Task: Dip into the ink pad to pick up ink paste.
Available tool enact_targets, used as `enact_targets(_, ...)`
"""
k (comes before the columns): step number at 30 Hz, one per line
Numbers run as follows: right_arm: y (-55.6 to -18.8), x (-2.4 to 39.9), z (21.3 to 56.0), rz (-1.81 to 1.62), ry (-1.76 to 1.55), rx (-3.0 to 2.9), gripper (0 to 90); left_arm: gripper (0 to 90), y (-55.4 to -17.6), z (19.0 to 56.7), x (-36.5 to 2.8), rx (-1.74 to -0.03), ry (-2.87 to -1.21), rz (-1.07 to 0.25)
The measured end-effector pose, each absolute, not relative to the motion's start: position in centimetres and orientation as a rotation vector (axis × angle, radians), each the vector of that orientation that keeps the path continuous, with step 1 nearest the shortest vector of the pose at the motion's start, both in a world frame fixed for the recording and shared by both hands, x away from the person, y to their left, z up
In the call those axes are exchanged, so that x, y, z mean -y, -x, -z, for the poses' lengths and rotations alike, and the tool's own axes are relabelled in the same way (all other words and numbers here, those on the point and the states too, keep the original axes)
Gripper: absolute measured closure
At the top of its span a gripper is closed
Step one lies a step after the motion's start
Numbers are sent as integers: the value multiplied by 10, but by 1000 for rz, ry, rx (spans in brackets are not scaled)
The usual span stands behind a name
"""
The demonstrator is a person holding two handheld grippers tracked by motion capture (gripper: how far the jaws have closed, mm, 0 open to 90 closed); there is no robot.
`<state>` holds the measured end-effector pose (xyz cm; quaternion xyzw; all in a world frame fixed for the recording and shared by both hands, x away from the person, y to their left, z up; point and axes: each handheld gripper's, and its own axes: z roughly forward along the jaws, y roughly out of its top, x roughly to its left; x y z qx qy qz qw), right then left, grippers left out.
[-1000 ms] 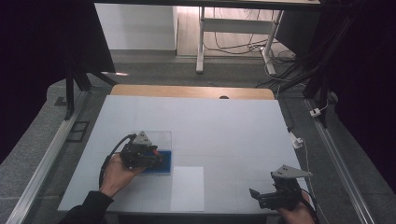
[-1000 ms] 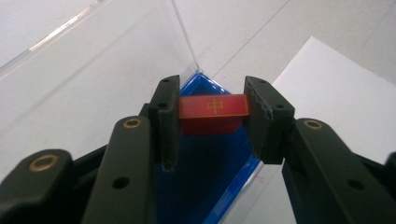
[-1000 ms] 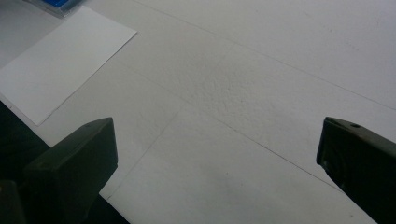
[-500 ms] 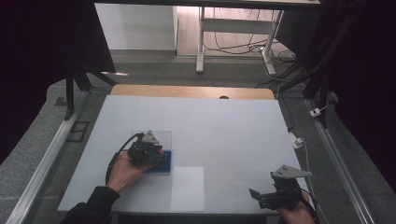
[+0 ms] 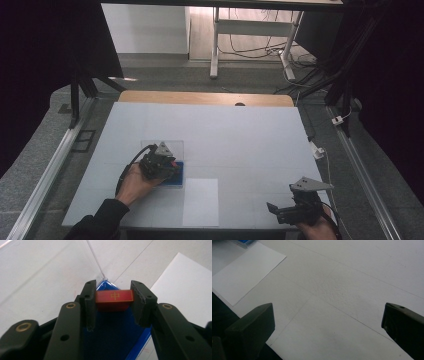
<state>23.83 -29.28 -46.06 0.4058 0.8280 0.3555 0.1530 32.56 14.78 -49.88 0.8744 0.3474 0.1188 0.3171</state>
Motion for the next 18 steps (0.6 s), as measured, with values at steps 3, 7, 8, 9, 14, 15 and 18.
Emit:
enact_targets(3,-238,292,460,-1014,-1157,-2379,0,586,-322,500,-147,-893,-2303,-346)
enact_targets(7,-238,292,461,-1012,-1152,-2385,0,587,-318,501,-142,-886,-2313,-405)
enact_targets(8,-238,292,461,-1011,-1151,-2385,0,587,-318,501,-141,-890,-2311,-405)
enact_targets(9,-238,292,461,-1012,-1150,-2384,0,588,-318,501,-141,-897,-2309,-401)
enact_targets(14,-238,292,461,-1011,-1149,-2383,0,588,-324,501,-147,-945,-2280,-313)
enact_targets(15,-238,292,461,-1011,-1149,-2383,0,589,-326,500,-149,-949,-2279,-297)
enact_targets(18,-238,292,461,-1015,-1150,-2381,0,588,-328,500,-151,-959,-2274,-269)
